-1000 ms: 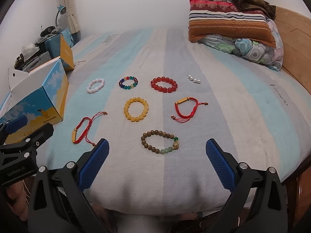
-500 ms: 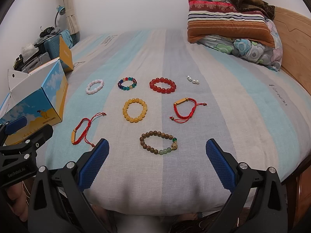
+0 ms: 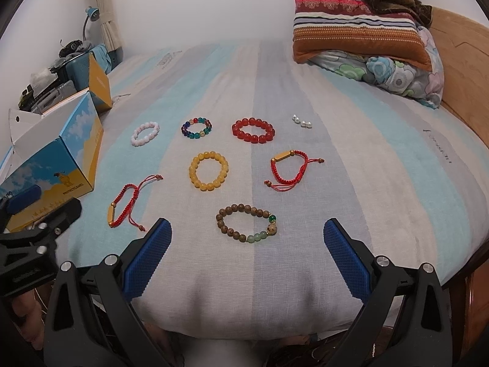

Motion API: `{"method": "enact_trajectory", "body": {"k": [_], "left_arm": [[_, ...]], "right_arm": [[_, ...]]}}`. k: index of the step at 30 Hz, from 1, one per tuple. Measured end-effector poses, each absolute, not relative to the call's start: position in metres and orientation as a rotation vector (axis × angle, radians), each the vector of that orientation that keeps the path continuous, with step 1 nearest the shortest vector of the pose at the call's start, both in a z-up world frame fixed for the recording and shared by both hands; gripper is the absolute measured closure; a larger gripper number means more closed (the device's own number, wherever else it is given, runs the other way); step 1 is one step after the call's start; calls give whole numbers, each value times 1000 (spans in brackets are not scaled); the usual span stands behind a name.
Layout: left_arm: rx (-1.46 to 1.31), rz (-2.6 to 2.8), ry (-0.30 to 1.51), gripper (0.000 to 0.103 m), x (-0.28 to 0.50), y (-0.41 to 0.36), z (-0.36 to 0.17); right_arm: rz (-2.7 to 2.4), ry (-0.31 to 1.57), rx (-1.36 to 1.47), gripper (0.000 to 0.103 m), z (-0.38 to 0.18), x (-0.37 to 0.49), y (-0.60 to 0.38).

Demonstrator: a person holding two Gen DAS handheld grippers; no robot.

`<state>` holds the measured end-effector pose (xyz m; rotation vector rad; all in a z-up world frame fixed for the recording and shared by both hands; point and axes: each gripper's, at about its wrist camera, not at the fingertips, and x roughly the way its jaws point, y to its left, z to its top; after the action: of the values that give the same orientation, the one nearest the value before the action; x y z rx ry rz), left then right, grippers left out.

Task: Organize jewelry
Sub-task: 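Grasp the brown wooden-bead bracelet with the right tool while the left tool grasps the red cord bracelet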

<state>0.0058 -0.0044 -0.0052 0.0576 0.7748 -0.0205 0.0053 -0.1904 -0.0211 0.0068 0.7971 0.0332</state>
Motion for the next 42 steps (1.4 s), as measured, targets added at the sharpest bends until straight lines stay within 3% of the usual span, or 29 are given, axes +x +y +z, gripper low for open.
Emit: {"method": "enact_trajectory", "body": {"k": [14, 24, 29, 36, 37, 42], "left_arm": [[40, -49, 944, 6, 66, -11, -63], [24, -41, 1015, 6, 94, -10, -83], [36, -41, 1034, 19, 93, -12, -88], [21, -76, 1054, 42, 89, -13, -86], [13, -84, 1057, 46, 90, -13, -85], [-3, -96, 1065, 76, 88, -7, -83]], "right_arm": [[45, 1009, 33, 7, -64, 81, -200], [62, 1160, 76, 22, -96, 108, -202], [65, 1171, 91, 37, -97, 109, -201], [33, 1180, 102, 71, -99, 107, -209], [30, 1181, 109, 79, -98, 106, -211], [15, 1178, 138, 93, -97, 107, -215]]}}
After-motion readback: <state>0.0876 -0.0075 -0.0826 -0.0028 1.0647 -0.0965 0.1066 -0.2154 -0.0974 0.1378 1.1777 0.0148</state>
